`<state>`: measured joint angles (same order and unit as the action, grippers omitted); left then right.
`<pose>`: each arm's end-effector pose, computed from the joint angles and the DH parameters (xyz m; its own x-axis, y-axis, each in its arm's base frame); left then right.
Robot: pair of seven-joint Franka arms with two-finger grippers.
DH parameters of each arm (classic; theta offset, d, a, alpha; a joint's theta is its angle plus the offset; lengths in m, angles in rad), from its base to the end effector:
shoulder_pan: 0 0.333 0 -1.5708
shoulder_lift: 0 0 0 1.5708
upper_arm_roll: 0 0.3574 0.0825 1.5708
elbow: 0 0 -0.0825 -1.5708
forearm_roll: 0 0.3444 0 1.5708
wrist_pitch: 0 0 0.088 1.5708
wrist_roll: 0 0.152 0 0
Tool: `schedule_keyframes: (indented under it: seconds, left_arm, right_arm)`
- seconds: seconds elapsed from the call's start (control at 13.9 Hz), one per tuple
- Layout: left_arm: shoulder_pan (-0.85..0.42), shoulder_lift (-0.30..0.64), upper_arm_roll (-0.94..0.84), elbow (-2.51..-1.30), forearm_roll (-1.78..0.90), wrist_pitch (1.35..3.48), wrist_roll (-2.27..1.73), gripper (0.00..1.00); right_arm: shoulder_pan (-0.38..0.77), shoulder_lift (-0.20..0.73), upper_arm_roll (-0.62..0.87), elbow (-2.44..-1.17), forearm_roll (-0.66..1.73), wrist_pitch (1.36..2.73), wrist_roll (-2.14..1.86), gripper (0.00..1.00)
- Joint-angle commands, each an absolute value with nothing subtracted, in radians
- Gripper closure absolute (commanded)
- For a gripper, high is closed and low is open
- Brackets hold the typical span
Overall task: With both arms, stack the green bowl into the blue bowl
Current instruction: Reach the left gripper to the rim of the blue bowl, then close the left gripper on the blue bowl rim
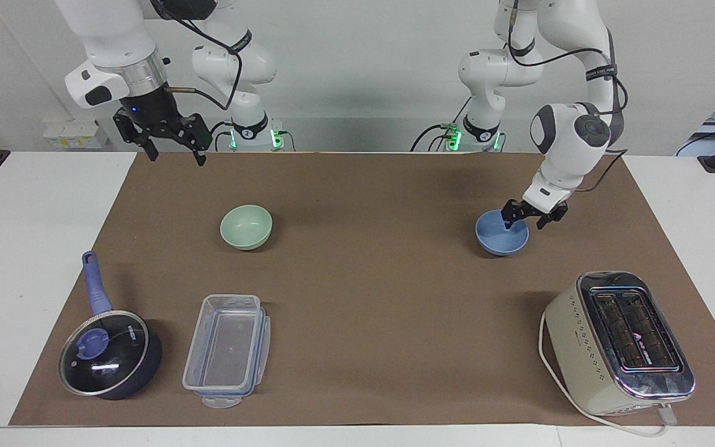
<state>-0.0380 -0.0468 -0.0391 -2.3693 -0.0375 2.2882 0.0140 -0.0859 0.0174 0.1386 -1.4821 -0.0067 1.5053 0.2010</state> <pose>0.4549 -0.0373 0.3640 0.9972 -0.0662 -0.0343 -0.0654 -0.9975 0.0260 0.5146 0.0253 0.6443 0.9889 -0.1482 0.0067 -0.1482 -0.9889 0.0030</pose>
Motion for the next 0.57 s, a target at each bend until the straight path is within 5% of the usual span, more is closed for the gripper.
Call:
schedule_keyframes:
  seconds: [0.0,0.5]
  left_arm:
    - [-0.051,-0.06,-0.029,-2.385,-0.051,2.306,0.02,1.0]
    - [-0.043,-0.081,-0.029,-2.22,-0.051,2.084,0.015,1.0]
  right_arm:
    - [-0.098,0.008,0.143,-1.493,-0.008,1.499,0.207,0.0]
    - [-0.11,0.006,0.143,-1.496,-0.008,1.499,0.206,0.0]
